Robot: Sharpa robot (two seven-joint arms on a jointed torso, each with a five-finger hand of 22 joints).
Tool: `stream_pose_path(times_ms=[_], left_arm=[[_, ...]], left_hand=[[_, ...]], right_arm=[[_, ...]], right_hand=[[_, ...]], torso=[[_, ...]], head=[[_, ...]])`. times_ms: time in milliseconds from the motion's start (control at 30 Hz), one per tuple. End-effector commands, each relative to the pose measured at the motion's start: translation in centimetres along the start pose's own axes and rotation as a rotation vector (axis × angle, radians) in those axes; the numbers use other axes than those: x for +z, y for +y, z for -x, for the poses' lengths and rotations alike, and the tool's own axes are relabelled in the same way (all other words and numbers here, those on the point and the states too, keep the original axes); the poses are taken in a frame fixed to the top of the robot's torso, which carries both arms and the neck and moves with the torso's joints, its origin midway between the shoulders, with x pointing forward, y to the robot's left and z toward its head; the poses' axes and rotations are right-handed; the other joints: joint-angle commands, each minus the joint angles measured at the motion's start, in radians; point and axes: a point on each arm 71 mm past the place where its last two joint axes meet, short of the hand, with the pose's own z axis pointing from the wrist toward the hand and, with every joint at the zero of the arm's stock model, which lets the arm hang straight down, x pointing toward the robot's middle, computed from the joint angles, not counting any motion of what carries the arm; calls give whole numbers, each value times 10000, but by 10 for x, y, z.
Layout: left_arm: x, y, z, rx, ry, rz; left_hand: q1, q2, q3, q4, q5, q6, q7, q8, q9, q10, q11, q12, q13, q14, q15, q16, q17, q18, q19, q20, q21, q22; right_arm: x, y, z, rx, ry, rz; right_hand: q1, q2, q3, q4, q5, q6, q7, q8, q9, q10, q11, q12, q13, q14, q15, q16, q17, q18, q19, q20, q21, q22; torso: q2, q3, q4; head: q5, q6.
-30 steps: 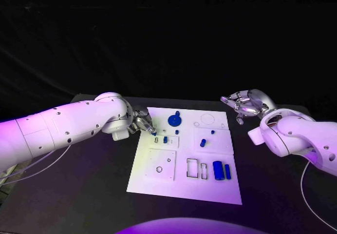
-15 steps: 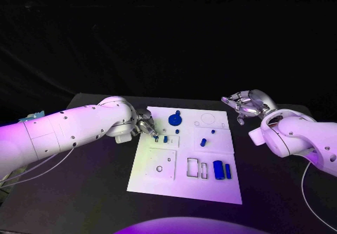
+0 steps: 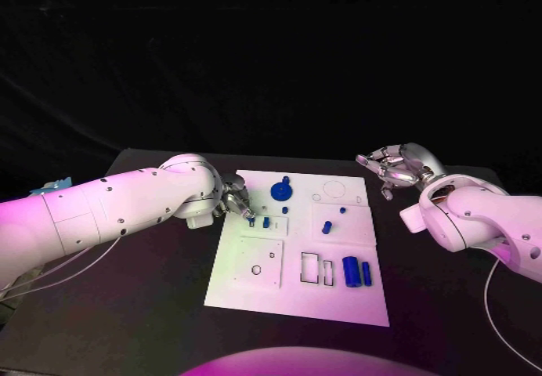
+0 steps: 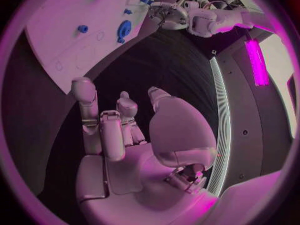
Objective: Assemble the parts on the task board
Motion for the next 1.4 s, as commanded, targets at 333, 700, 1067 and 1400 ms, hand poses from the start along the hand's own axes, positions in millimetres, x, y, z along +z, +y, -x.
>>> stream_pose_path(times_ms=[333, 700, 1067, 1400], left_arm=[[1, -2, -3, 560, 241, 164], [1, -2, -3, 662, 293, 215], [2, -3, -4, 710, 371, 200], [3, -4, -5, 721, 412, 170]], left_hand=[[-140, -28, 1659, -1648, 57, 205, -196, 157, 707, 141, -22, 105, 95, 814, -92, 68, 1593, -142, 99, -2, 57, 59], [-158, -39, 1655, -1651, 62, 216, -206, 178, 707, 158, -31, 117, 106, 820, -99, 79, 1618, -147, 108, -5, 68, 83], [-174, -47, 1651, -1651, 63, 224, -214, 194, 708, 170, -36, 124, 113, 819, -103, 78, 1613, -146, 108, -7, 68, 82], [-185, -48, 1652, -1652, 65, 229, -220, 206, 707, 182, -42, 134, 128, 823, -106, 86, 1631, -150, 114, -8, 76, 100]], right_arm=[[0, 0, -1, -19, 101, 56], [0, 0, -1, -19, 103, 55], [0, -1, -1, -19, 102, 50], [-1, -1, -1, -17, 102, 51]], right_hand=[[65, 70, -37, 6, 34, -60, -1, 42, -16, -81, -8, 42, -9, 521, -64, -51, 614, 101, -5, -48, -51, -8], [65, 70, -37, 6, 34, -60, -1, 42, -16, -81, -8, 42, -9, 521, -64, -51, 614, 101, -5, -48, -51, -8], [65, 70, -37, 6, 34, -60, -1, 42, -16, -81, -8, 42, -9, 521, -64, -51, 614, 101, -5, -48, -51, -8], [65, 70, -37, 6, 34, -60, -1, 42, -16, -81, -8, 42, -9, 521, -64, -51, 614, 101, -5, -48, -51, -8]], torso=[[2, -1, 6], [6, -2, -5], [2, 5, 0], [0, 7, -2]], head=[[-8, -10], [-25, -21], [-32, -41], [-34, -55]])
